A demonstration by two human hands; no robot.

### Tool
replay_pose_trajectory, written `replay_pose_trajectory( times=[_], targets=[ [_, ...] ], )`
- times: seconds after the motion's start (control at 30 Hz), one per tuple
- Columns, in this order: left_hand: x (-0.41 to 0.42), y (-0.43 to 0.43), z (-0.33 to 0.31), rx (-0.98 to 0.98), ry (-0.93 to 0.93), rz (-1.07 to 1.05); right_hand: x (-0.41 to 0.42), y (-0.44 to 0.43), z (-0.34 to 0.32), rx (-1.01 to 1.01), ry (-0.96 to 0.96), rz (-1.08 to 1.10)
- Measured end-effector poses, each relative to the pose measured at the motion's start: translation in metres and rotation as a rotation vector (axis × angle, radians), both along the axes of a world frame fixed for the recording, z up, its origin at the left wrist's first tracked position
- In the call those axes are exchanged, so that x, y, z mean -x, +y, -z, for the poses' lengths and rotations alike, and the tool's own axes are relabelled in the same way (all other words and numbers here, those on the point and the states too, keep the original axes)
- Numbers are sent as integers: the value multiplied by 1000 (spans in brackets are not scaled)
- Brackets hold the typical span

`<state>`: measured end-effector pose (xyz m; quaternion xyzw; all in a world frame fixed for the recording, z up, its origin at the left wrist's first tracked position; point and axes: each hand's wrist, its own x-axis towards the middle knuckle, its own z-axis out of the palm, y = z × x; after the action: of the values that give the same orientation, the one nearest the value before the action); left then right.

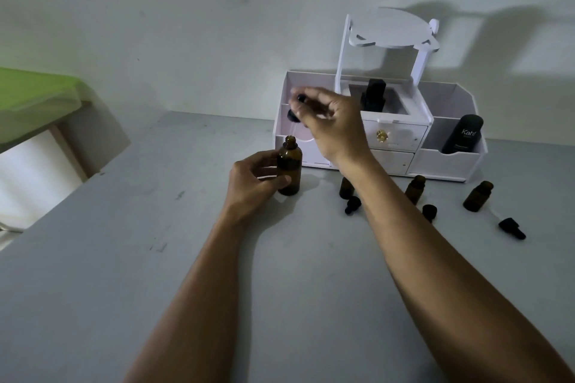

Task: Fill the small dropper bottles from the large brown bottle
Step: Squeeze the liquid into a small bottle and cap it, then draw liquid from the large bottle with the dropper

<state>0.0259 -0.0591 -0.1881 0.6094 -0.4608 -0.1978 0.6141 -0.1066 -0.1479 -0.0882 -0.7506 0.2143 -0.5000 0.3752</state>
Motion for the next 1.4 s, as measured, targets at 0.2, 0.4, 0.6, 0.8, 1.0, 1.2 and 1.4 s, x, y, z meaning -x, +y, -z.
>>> replay_pose_trajectory(
  times=[0.2,0.4,0.6,0.8,1.0,1.2,1.4],
  targets=[
    [2,2,-2,4,-8,-1,-5,-1,24,-43,211,23],
    [4,3,-2,27,1,-35,7,1,22,-54,160,25],
    [24,10,-21,220,-31,-388,65,-8,22,2,124,108],
    [64,12,-44,272,-141,-164,131,-9,61,53,445,172],
    [84,-7,-26,-4,-257,34,143,4,91,181,670,79],
    [88,-22,-8,-163,-288,9,131,7,90,371,753,96],
    [89,-32,-5,-177,-251,26,132,0,89,302,818,120]
  ],
)
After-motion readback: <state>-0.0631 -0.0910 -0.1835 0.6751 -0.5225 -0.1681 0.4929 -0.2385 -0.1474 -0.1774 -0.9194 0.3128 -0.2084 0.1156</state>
